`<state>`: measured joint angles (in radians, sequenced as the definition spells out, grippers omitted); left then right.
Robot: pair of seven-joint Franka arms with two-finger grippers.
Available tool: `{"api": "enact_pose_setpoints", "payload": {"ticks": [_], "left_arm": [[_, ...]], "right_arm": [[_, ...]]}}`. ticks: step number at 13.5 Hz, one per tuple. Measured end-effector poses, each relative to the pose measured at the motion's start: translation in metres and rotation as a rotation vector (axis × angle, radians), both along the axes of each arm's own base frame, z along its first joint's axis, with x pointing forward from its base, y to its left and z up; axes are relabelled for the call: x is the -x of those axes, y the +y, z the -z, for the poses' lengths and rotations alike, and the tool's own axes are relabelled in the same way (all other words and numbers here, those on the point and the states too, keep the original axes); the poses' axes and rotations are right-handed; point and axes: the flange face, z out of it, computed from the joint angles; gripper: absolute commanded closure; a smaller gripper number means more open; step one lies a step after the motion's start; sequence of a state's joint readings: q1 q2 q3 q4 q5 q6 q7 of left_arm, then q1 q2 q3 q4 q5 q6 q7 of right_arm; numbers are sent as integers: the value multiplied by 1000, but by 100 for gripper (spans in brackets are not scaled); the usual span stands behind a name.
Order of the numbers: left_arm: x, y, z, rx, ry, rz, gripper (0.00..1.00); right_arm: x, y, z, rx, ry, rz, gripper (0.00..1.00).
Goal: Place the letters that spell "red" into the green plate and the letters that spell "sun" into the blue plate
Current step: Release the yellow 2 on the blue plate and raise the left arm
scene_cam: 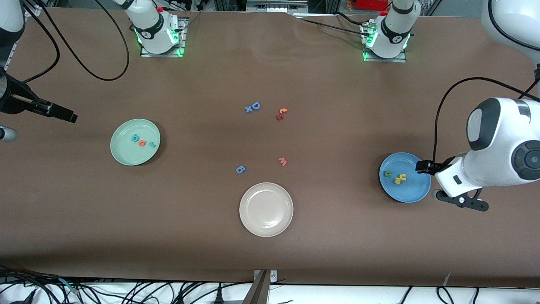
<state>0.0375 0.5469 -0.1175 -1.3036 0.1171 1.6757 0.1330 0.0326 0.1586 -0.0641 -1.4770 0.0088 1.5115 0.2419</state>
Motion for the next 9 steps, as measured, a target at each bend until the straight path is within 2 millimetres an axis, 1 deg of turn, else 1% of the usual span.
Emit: {"api": "enact_pose_setpoints", "payload": {"ticks": [2,5,7,9], "left_arm": [[7,1,-20,-8,-17,-28,0],[22,9,-60,-10,-61,-50,0],[38,21,-98,15,-106,-82,0],[59,31,-137,41,-148,-106,0]], "right_arm": [[-3,1,-4,0,-37,-3,1],[-6,8,-11,-1,-79,-15,1],[-5,8,-14,-1,-105,-16,1],[-1,8,-11,-2,-129,-15,1]]}}
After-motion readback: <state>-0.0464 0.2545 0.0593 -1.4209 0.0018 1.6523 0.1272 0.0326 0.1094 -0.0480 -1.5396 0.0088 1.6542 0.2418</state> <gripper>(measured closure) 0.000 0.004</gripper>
